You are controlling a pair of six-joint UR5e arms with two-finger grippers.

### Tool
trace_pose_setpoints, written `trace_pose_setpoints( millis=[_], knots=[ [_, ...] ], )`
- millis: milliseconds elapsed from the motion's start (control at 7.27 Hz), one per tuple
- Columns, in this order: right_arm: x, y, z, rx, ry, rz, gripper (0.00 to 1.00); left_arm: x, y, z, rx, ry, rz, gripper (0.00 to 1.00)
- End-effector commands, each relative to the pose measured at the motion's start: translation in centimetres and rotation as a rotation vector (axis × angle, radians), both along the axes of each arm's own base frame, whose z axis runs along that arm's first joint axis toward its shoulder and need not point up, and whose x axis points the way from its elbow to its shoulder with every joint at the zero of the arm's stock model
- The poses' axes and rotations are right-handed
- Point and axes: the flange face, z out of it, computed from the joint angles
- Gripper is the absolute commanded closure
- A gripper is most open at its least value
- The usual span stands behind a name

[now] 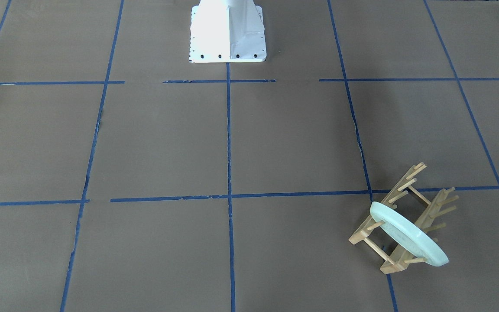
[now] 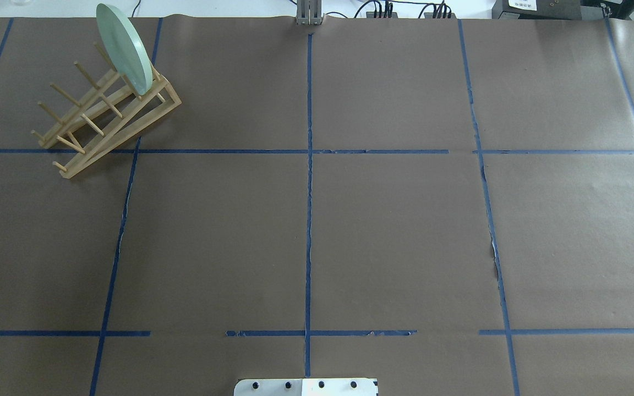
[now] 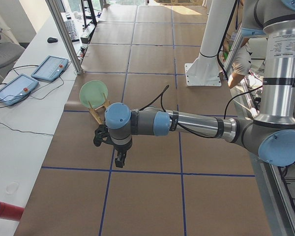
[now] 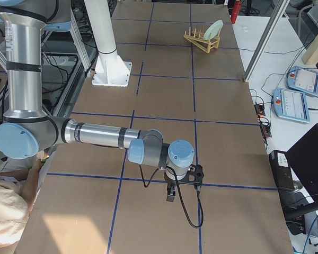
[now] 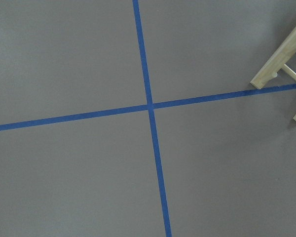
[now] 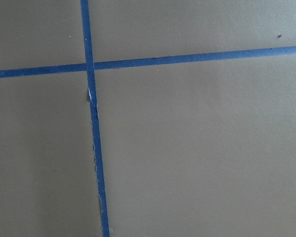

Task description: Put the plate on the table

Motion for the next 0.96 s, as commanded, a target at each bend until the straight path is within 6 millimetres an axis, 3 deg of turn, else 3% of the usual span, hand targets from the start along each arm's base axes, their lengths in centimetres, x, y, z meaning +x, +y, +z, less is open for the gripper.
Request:
trace_pose_setpoints(
  millis=[0, 275, 550, 688, 825],
  knots=[
    [0.0, 0.0, 0.0, 0.000, 0.000, 0.000, 0.00, -0.3, -0.1, -0.3, 0.012, -0.028, 0.001, 0.00],
    [0.0, 0.0, 0.0, -0.001, 0.000, 0.000, 0.00, -0.9, -1.0, -2.2, 0.053, -0.107, -0.008, 0.00],
    [0.0, 0.0, 0.0, 0.000, 0.000, 0.000, 0.00, -1.6, -6.7, -8.1, 0.191, -0.175, -0.024, 0.00],
    [0.0, 0.0, 0.0, 0.000, 0.000, 0.000, 0.00, -1.6, -9.9, -9.8, 0.313, -0.181, -0.035, 0.00],
    [0.0, 0.0, 0.0, -0.001, 0.000, 0.000, 0.00, -0.9, -13.3, -9.4, 0.310, -0.156, -0.054, 0.00]
  ],
)
